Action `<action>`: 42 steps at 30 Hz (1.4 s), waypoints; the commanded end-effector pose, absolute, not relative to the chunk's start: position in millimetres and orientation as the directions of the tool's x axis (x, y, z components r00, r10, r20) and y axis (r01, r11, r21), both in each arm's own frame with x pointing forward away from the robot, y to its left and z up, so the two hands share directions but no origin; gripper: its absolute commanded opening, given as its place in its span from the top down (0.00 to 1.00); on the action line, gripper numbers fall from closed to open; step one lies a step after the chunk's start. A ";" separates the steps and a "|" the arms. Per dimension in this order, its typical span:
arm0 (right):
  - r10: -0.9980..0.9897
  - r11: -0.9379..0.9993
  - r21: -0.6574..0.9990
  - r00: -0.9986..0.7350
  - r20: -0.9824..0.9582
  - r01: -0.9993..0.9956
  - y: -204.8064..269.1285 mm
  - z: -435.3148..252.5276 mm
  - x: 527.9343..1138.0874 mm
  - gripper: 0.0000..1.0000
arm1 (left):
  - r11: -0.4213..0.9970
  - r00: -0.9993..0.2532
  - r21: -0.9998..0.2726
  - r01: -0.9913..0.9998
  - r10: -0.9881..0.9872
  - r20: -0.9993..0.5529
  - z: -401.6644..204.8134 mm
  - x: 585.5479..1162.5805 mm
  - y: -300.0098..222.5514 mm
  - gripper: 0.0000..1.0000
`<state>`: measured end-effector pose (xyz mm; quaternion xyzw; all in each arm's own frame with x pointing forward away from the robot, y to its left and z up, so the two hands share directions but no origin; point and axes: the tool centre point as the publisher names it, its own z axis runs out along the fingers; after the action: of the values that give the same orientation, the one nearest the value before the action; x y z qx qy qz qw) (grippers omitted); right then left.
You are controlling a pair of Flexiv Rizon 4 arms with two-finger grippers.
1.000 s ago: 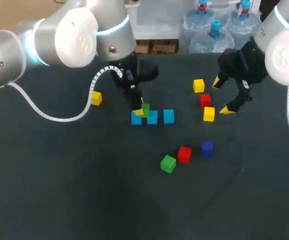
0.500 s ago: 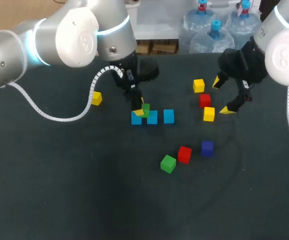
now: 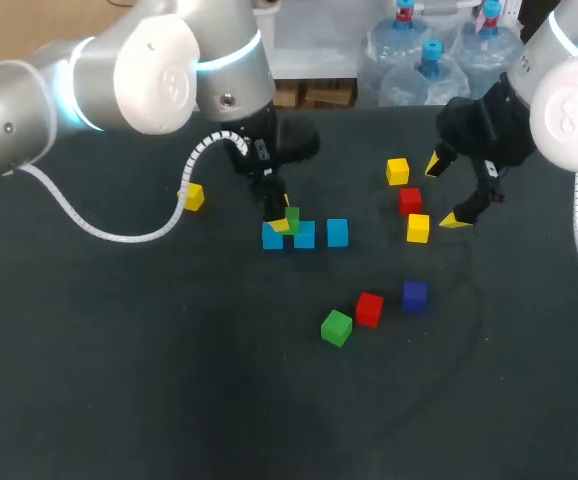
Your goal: Place the blue cubes, place green cubes on the blue cubes, place the yellow cubes on the green cubes, then place the red cubes on the yellow cubes, and place purple cube on the red cubes.
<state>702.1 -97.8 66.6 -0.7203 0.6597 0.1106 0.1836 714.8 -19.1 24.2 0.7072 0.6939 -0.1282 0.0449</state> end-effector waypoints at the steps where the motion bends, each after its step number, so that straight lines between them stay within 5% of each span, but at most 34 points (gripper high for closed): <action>1: -0.909 -0.063 -0.118 0.106 -0.403 -0.991 -97.8 66.3 702.6 0.00 | -0.039 0.008 -0.120 0.992 0.970 -0.241 24.1 718.5 -20.1 0.60; 6: -0.909 -0.063 -0.118 0.106 -0.403 -0.991 -97.8 66.3 702.6 0.00 | -0.037 0.006 -0.124 0.992 0.972 -0.235 24.4 718.4 -20.1 0.55; 8: -0.909 -0.063 -0.118 0.106 -0.403 -0.991 -97.8 66.3 702.6 0.00 | -0.041 0.011 -0.124 0.991 0.972 -0.236 24.8 717.8 -20.1 0.26; 12: -0.909 -0.063 -0.118 0.106 -0.403 -0.991 -97.8 66.3 702.6 0.00 | -0.047 0.018 -0.120 0.992 0.972 -0.234 29.9 715.6 -19.0 0.00; 33: -0.909 -0.063 -0.118 0.106 -0.403 -0.991 -97.8 66.3 702.6 0.00 | -0.192 0.176 -0.026 0.981 0.940 -0.291 71.9 678.9 42.3 0.00; 42: -0.909 -0.063 -0.118 0.106 -0.403 -0.991 -97.8 66.3 702.6 0.00 | -0.095 0.090 0.002 0.995 0.928 -0.362 80.8 667.4 91.4 0.00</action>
<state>702.2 -97.8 66.6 -0.7203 0.6597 0.1106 0.1836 684.2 73.5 77.6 0.7399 0.6552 -0.1382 0.0640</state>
